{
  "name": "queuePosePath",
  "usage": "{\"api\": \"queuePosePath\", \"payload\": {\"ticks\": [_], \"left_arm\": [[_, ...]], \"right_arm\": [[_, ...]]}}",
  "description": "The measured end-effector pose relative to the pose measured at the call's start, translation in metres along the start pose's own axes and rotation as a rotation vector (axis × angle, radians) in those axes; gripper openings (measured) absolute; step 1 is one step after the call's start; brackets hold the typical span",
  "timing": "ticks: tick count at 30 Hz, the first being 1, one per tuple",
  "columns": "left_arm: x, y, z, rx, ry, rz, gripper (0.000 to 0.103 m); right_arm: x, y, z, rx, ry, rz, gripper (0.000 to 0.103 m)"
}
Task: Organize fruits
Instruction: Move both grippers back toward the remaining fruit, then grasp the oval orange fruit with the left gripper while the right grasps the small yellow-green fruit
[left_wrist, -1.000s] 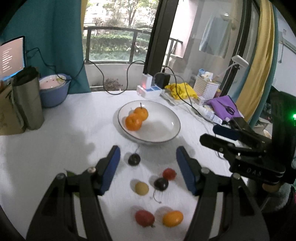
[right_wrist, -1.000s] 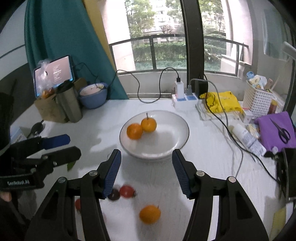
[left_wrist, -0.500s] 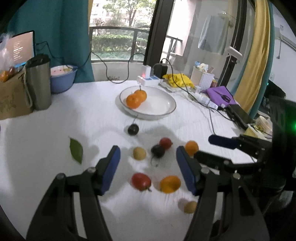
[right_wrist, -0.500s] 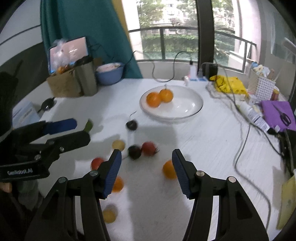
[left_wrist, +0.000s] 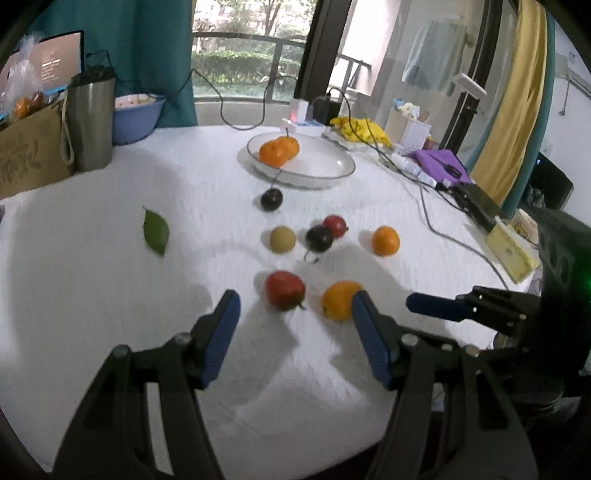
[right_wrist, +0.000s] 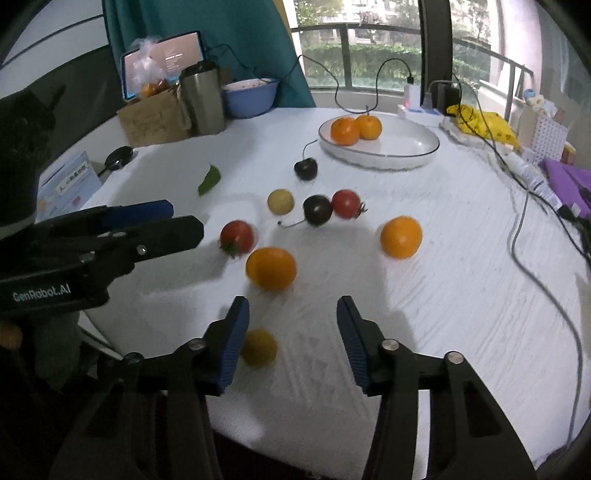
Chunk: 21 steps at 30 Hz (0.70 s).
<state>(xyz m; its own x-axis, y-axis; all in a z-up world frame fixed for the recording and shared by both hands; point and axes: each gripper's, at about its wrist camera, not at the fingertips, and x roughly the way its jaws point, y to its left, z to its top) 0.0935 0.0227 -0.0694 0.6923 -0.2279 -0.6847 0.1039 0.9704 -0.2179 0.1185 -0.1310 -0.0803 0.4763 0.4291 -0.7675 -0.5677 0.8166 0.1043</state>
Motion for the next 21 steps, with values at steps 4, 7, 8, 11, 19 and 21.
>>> {"api": "queuePosePath", "payload": {"ticks": [4,7,8,11,19,21], "left_arm": [[0.002,0.0,-0.01,-0.008,0.02,0.004,0.064],[0.004,0.0,-0.015,-0.012,0.038,0.005,0.064],[0.005,-0.001,-0.016,-0.01,0.044,0.005,0.064],[0.008,-0.004,-0.017,-0.001,0.053,0.005,0.064],[0.018,-0.024,-0.01,0.062,0.067,0.0,0.064],[0.022,-0.03,-0.006,0.08,0.065,-0.006,0.064]], "right_arm": [[0.001,0.003,-0.003,-0.003,0.004,0.021,0.041],[0.005,0.005,-0.006,-0.006,0.016,0.045,0.037],[0.007,0.005,-0.008,-0.007,0.023,0.052,0.036],[0.01,0.006,-0.011,-0.015,0.038,0.07,0.03],[0.005,-0.008,-0.013,0.007,0.011,0.104,0.026],[0.002,-0.016,-0.012,0.021,0.001,0.095,0.026]]}}
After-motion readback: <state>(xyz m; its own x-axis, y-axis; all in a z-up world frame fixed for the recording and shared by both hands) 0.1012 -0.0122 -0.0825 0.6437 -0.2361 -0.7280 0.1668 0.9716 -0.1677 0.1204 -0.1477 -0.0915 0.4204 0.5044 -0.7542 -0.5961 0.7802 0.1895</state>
